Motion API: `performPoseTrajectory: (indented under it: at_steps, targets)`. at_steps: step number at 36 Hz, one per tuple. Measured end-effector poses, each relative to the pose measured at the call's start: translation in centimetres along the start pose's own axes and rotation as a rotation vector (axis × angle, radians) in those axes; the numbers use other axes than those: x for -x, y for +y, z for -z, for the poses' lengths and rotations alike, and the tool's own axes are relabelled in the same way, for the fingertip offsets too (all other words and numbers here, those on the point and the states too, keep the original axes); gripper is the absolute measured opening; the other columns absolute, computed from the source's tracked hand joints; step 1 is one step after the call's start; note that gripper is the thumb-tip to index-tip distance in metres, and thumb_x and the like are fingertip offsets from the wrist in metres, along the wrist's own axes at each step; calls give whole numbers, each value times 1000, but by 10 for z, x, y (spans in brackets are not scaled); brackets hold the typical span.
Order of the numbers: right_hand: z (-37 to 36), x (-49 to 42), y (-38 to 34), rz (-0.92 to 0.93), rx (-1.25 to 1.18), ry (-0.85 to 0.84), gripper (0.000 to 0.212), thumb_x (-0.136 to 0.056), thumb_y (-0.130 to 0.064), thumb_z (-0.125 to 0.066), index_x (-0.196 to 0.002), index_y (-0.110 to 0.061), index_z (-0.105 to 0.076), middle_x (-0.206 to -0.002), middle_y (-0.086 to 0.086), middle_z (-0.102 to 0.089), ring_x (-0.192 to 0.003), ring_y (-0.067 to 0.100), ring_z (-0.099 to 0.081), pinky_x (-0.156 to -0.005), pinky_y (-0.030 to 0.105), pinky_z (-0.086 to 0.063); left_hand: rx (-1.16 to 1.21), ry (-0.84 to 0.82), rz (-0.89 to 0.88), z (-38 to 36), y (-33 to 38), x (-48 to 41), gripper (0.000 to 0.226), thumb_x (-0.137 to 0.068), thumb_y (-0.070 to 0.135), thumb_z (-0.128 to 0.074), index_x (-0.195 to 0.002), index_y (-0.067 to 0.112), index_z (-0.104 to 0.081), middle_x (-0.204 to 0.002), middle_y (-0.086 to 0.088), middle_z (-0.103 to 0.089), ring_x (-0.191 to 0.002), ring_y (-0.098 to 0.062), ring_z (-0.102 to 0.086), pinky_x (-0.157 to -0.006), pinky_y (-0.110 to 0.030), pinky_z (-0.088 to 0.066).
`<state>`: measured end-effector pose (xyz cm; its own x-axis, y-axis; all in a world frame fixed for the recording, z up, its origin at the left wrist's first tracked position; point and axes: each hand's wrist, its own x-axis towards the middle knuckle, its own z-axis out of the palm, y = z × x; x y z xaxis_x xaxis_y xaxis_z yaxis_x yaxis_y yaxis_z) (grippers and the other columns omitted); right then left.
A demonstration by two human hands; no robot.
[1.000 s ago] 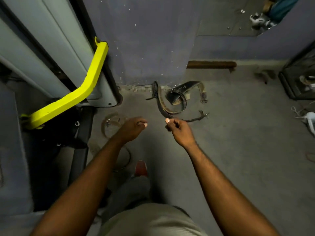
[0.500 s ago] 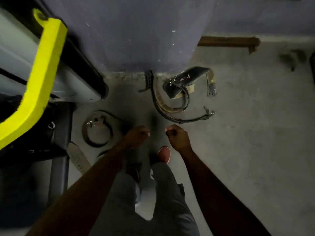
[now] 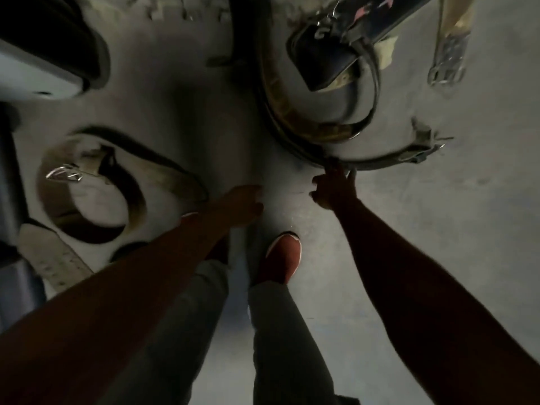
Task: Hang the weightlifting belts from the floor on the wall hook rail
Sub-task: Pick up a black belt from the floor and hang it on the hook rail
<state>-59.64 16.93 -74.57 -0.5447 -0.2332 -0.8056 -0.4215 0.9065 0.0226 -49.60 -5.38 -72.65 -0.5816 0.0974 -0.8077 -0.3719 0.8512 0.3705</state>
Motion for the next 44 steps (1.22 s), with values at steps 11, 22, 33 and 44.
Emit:
performPoseTrajectory:
  at_steps: [11,22,33,44]
  targets:
    - [19,1,-10,114,119,423,7,-86,-12,-69,-90,-14,-74,-91,4,-74,-108,28,-64,-121,61,-15,-413,317,-366,35,38,-27,91,-86,20,-64,-159,14,-10,-164,-25,0,-151,-48,2,-120,-58,-2]
    - [97,95,-41,85,-356,654,19,-83,-26,-59,-89,-20,-76,-90,5,-74,-98,32,-68,-101,50,-38,-577,234,-460,132,89,11,60,-89,30,-67,-144,12,-47,-154,-12,-42,-148,-39,-24,-121,-63,-3]
    - [155,217,-27,-765,-2472,130,55,-102,-50,-45,-143,-14,-49,-137,10,-60,-125,31,-57,-103,50,-48,-102,113,-389,225,119,143,57,-89,25,-72,-139,5,-51,-141,-17,-52,-134,-34,-45,-111,-39,-30]
    - [314,319,-36,60,-2475,253,53,-99,-24,-56,-147,-4,-46,-145,23,-55,-132,41,-55,-111,55,-45,432,18,-362,272,185,277,43,-97,27,-63,-137,18,-54,-129,8,-60,-115,10,-56,-98,-11,-44]
